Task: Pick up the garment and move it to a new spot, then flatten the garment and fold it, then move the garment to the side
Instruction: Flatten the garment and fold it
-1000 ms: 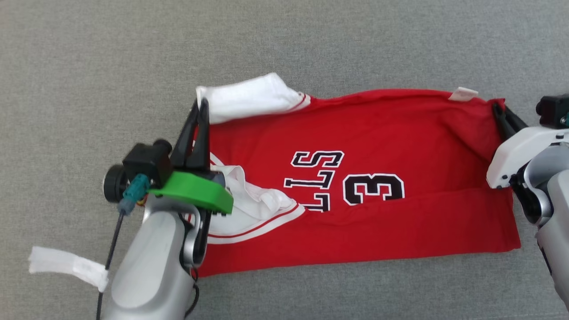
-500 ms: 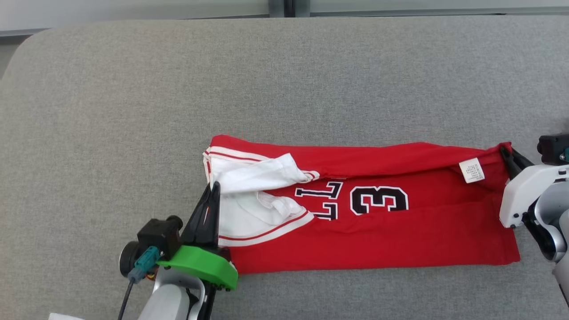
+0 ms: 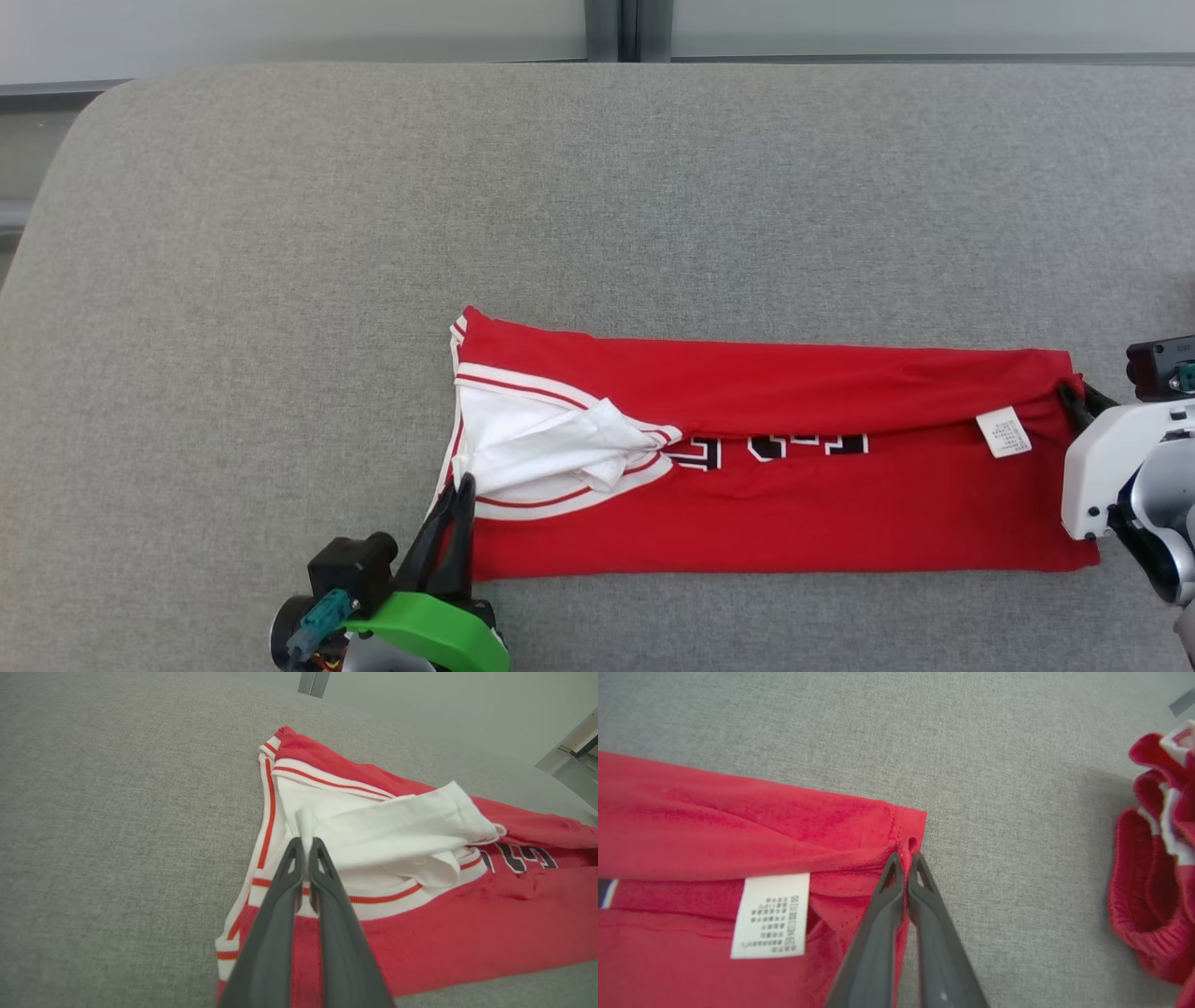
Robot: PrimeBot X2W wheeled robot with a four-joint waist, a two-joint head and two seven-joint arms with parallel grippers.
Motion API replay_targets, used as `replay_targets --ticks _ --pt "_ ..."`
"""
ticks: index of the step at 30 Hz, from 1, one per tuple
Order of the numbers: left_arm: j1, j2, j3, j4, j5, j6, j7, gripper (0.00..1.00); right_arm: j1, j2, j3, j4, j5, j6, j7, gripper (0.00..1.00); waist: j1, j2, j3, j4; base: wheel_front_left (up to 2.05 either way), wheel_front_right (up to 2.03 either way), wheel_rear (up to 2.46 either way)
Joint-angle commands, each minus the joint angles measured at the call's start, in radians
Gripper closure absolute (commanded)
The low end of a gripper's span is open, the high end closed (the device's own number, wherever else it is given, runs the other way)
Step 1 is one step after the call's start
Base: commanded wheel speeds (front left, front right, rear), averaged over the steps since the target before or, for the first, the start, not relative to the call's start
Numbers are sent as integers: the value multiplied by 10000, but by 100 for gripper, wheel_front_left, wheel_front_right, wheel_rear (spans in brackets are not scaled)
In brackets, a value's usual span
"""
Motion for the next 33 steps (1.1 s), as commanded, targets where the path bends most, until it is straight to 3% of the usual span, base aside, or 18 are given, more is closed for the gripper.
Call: replay_targets --ticks 1,5,15,20,26,33 --pt "12 20 -24 69 46 33 -27 0 139 3 -120 -177 -54 -22 69 0 1 0 -28 49 0 0 0" --pt "-173 21 164 33 58 94 -28 0 474 62 -507 -726 -174 -22 156 0 1 0 -52 87 0 0 0" --pt "-701 16 1994 -1974 797 -601 -25 0 1017 1010 -2014 -1941 149 -22 -272 0 1 0 -218 100 0 0 0" --pt "-1067 21 2351 -2112 1069 -832 -25 0 925 2029 -3106 -1714 -27 -19 -621 0 1 0 -338 58 0 0 0" --pt "-1332 19 2613 -1846 1358 -919 -25 0 838 3038 -3723 -1240 -388 -15 -1051 0 1 0 -496 10 0 0 0" --pt "-1396 19 2743 -1519 1458 -932 -25 0 617 3551 -3830 -422 -939 -17 -1433 0 1 0 -492 -57 0 0 0"
